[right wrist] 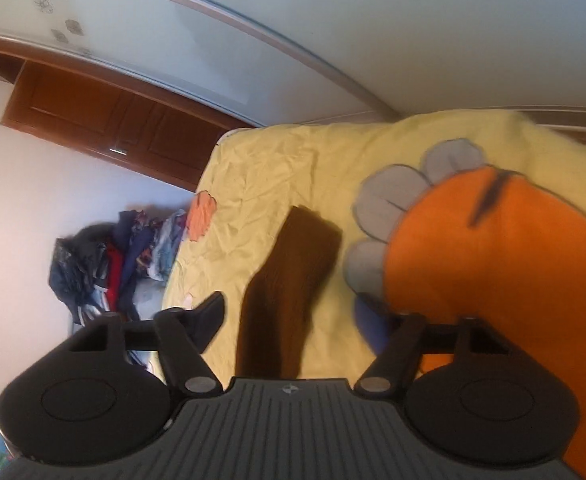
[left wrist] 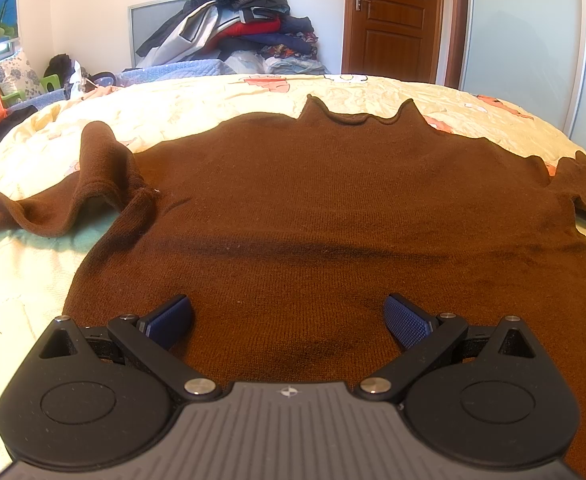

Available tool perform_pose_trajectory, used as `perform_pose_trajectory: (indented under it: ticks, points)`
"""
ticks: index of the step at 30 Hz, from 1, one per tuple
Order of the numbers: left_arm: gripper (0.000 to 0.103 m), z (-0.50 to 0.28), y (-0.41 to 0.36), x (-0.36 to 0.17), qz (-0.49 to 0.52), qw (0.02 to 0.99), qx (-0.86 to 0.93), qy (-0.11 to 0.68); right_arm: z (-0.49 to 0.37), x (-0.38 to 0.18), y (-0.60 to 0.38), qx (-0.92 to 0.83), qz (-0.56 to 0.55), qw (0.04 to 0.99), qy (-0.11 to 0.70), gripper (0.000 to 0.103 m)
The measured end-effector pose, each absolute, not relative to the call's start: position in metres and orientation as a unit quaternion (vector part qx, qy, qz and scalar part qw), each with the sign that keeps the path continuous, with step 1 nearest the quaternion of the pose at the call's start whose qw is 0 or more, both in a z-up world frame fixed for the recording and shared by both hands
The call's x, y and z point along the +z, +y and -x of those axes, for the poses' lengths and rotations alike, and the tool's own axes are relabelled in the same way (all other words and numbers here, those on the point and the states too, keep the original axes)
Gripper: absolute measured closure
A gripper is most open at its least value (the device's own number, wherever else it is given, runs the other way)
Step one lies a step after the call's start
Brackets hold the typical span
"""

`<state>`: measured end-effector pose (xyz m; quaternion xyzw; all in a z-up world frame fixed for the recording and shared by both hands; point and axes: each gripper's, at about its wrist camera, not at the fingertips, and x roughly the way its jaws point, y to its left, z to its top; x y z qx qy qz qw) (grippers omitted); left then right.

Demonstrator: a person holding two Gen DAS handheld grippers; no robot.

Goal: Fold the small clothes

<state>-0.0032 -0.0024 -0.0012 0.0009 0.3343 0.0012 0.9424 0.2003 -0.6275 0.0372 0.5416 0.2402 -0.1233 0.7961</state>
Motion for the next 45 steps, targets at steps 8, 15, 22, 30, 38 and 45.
perform_pose_trajectory:
  ticks: [8, 15, 22, 30, 38, 45]
  points:
    - [0.0, 0.003, -0.002, -0.001, 0.0, 0.942, 0.001, 0.334, -0.23, 0.034, -0.626, -0.13, -0.514, 0.808, 0.257, 0.082]
    - [0.0, 0.003, 0.003, 0.01, 0.011, 0.94, -0.018, 0.341, -0.187, 0.074, -0.623, -0.121, -0.476, 0.848, 0.201, 0.091]
    - [0.0, -0.002, 0.046, 0.064, 0.135, 0.95, -0.053, 0.276, -0.127, 0.187, -0.533, 0.035, -0.359, 0.919, 0.156, 0.09]
    - [0.0, -0.031, 0.074, 0.075, 0.277, 0.92, -0.094, 0.262, -0.136, 0.211, -0.31, 0.332, -0.337, 0.859, 0.197, 0.09]
    - [0.0, -0.024, 0.103, 0.058, 0.301, 0.904, -0.09, 0.289, -0.113, 0.122, -0.232, 0.327, -0.373, 0.805, 0.325, 0.018]
    - [0.0, -0.058, 0.091, 0.027, 0.317, 0.866, -0.106, 0.372, -0.073, 0.071, -0.275, 0.224, -0.341, 0.833, 0.374, 0.018]
